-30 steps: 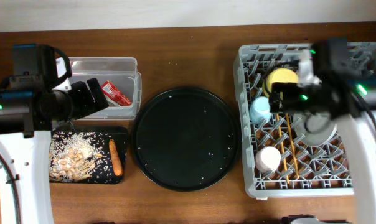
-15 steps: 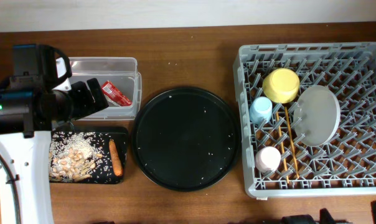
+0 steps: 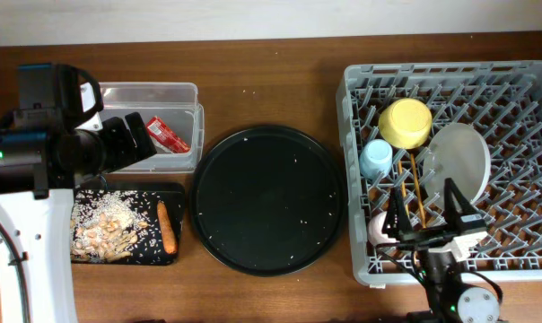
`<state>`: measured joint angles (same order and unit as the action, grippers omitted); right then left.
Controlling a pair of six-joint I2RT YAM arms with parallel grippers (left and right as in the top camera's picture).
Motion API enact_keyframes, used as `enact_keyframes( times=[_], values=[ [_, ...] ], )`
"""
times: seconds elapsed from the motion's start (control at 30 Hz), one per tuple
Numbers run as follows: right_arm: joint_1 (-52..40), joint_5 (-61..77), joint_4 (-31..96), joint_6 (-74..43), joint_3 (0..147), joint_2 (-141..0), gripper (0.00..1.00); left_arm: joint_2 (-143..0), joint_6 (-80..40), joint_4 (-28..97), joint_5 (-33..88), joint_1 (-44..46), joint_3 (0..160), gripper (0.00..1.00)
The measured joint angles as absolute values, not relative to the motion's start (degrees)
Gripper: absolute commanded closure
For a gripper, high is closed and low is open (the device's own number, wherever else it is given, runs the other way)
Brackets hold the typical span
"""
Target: Sort waste into correct bins and load items into the dishwasher rack
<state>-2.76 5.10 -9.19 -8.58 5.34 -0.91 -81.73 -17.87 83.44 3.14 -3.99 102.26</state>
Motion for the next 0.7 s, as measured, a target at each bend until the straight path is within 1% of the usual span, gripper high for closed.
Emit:
enact_keyframes(
  times=[0.13,0.3,0.7],
  values=[
    [-2.76,5.10,-8.03,-8.58,1.28,-0.91,0.02,-81.73,-17.87,83.42,3.14,-3.99,102.26,0.01],
    [-2.74,4.36,3.84,-8.34,0.60,-0.82,0.02,-81.73,-17.85,83.42,3.14,-3.99,102.24,0.01],
    [-2.76,4.36,3.86,-8.10,0.60,-0.80,0.02,-81.73,-17.87,83.42,3.14,-3.99,102.24,0.01]
  ],
)
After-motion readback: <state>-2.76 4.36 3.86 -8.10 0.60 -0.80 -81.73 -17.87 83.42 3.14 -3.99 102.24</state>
